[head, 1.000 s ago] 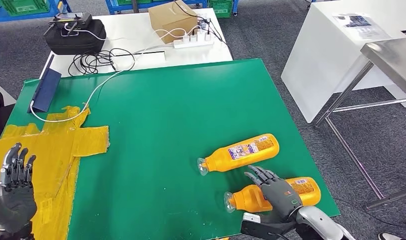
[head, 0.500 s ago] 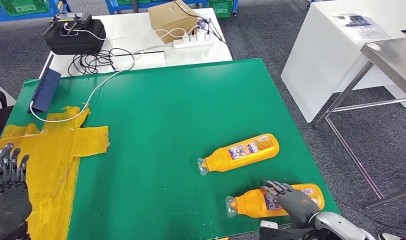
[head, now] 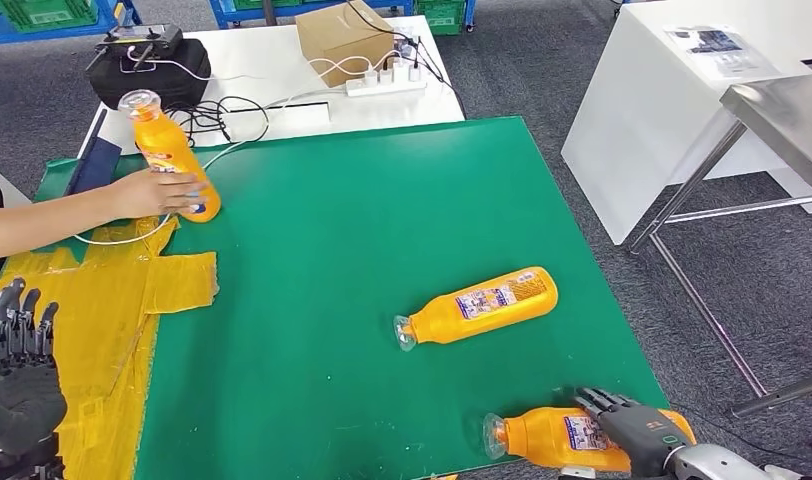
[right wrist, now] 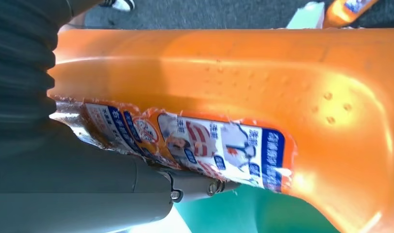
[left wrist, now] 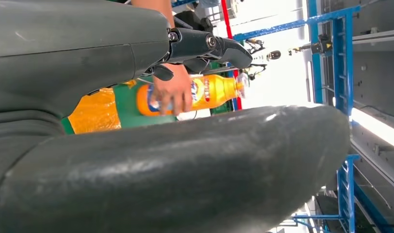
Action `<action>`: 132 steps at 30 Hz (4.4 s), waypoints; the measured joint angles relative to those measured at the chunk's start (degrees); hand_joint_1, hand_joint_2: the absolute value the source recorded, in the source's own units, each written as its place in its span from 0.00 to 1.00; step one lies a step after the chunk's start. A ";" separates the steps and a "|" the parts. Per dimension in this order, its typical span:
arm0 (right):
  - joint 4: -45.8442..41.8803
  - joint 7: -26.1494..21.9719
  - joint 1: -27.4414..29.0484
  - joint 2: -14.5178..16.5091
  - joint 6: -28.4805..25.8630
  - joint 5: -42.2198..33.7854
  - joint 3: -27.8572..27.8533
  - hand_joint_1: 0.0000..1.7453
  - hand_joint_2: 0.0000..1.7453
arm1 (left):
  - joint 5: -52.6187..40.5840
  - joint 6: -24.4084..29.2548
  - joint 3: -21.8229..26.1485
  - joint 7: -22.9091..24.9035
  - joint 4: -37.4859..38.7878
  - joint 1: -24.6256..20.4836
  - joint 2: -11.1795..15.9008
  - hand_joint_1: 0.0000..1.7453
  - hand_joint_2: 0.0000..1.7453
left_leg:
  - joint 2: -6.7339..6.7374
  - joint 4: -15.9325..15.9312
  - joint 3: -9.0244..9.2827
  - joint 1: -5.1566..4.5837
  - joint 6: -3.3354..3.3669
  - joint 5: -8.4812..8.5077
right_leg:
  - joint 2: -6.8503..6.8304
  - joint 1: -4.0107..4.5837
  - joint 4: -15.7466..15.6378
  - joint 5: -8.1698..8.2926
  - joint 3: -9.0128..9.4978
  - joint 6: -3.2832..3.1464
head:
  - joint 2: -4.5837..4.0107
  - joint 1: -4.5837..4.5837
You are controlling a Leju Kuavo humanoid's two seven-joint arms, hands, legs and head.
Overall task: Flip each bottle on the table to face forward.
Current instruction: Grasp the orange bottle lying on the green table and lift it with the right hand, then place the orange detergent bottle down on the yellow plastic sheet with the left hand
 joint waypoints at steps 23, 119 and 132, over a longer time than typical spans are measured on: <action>12.18 -3.92 -9.59 14.69 -7.03 -1.91 -0.94 1.00 1.00 | 3.18 -1.71 -0.98 1.27 0.93 0.09 0.75 0.00 0.00 | 1.98 -0.10 0.94 0.32 -0.05 -0.69 | 1.69 0.22 -0.05 0.19 0.54 -0.31 | 0.00 0.05; 29.38 -11.23 -47.38 59.87 -1.08 -29.13 26.35 1.00 1.00 | -1.23 1.52 -33.11 6.22 -1.70 -6.88 1.73 1.00 1.00 | 0.26 -0.04 -0.56 0.24 -0.23 0.64 | 0.37 0.25 0.20 0.61 -0.64 -0.28 | 0.00 0.02; 29.21 -11.44 -47.58 59.93 -2.41 -28.04 26.27 0.20 1.00 | -4.31 3.29 -32.52 5.27 -3.26 -6.18 1.84 1.00 1.00 | 0.27 -0.03 -0.57 0.23 -0.22 0.65 | 0.37 0.25 0.19 0.61 -0.64 -0.27 | 0.00 0.02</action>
